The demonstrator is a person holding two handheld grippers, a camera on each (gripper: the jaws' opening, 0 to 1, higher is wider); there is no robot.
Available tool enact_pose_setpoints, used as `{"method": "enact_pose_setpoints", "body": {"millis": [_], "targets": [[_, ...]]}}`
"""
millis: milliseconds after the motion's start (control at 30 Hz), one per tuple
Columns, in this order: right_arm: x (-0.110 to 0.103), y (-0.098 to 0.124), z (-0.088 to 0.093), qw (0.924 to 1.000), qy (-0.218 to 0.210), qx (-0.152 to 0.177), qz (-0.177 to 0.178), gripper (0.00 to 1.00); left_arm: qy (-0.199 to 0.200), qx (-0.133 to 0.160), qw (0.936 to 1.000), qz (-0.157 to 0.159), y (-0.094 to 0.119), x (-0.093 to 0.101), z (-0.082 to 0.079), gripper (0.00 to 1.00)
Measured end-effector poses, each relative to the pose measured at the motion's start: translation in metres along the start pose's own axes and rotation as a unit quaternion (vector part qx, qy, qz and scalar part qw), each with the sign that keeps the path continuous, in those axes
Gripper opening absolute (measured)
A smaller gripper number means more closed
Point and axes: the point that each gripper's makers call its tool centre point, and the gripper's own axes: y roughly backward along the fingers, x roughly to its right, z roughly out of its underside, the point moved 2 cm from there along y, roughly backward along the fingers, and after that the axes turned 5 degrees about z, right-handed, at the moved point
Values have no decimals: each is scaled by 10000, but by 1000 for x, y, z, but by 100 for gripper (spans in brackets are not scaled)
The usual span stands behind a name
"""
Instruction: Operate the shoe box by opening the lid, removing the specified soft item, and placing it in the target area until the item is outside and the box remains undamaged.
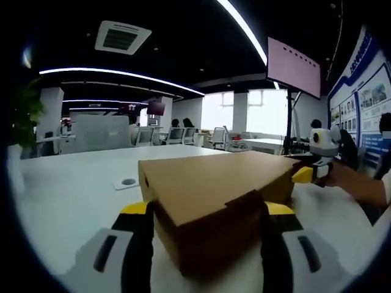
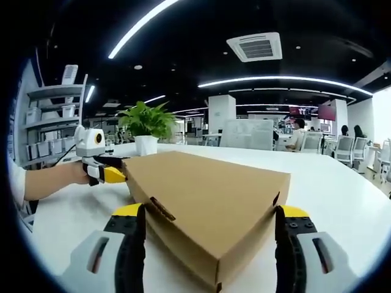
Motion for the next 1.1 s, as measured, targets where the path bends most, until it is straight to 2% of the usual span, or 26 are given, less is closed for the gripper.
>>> {"method": "enact_pose_setpoints", "body": {"millis": [533,900,1100], "targets": [[-4,4,0,9998,27,1,-184,90,-25,0,9999,-137,9,0,2,71],[-7,4,0,9996,40,13,-294,90,-19,34,9997,-237,19,-12,2,71],[-7,5,0,9995,42,26,-305,90,-34,31,9996,-273,20,-2,2,71]]}}
